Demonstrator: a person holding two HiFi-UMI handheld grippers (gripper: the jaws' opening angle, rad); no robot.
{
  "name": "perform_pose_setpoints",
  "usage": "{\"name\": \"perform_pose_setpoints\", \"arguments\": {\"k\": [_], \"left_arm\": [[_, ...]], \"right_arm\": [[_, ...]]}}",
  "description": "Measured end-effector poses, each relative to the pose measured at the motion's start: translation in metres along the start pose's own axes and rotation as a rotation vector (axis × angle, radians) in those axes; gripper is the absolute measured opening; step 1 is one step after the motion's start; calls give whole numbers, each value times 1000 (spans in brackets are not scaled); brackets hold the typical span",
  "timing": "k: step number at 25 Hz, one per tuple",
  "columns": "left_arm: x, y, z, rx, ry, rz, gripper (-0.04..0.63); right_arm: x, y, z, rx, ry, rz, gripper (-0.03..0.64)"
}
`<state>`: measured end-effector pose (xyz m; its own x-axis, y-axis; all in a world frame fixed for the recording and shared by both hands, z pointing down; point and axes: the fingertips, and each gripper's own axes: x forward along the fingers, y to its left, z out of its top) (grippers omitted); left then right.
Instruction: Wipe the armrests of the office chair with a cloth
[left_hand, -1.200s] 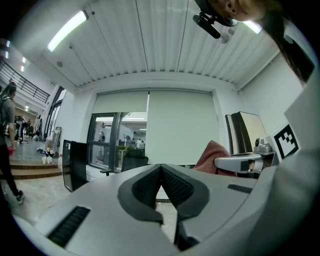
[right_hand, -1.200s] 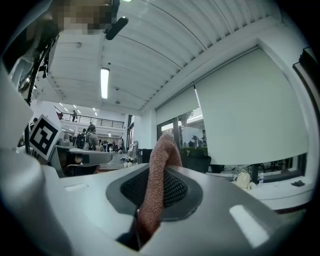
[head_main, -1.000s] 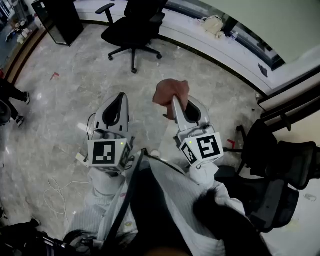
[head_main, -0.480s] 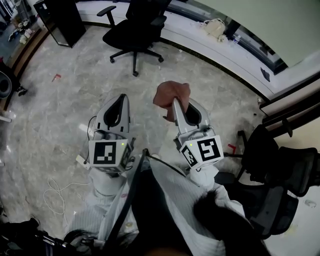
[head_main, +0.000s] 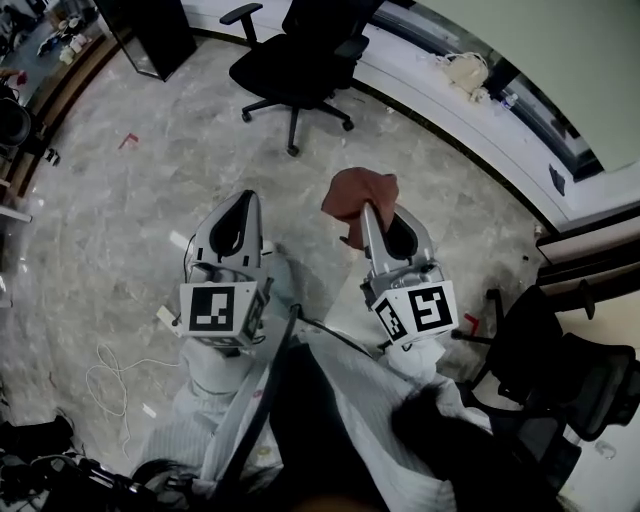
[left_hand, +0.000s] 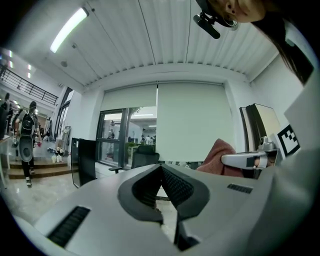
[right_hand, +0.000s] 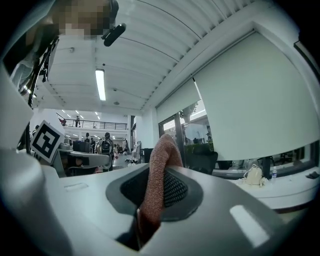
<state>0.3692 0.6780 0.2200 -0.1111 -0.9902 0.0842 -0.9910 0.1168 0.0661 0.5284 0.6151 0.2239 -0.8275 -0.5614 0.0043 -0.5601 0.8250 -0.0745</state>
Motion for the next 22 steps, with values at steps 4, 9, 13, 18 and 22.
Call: {"name": "perform_pose_setpoints", "arguments": {"k": [4, 9, 13, 18, 22], "left_arm": [[65, 58, 6, 5, 12, 11, 5], [166, 140, 30, 28, 8, -40, 5], [240, 201, 42, 52, 26, -89, 5], [326, 252, 38, 44, 64, -128, 5], [405, 277, 22, 29, 76, -146, 5]], "right_arm": [[88, -15, -3, -8, 1, -1, 40], [220, -38, 5, -14, 13, -27, 40], [316, -53, 8, -2, 13, -60, 40], [412, -77, -7, 17, 52, -89, 40], [474, -123, -32, 25, 88, -117, 40]]}}
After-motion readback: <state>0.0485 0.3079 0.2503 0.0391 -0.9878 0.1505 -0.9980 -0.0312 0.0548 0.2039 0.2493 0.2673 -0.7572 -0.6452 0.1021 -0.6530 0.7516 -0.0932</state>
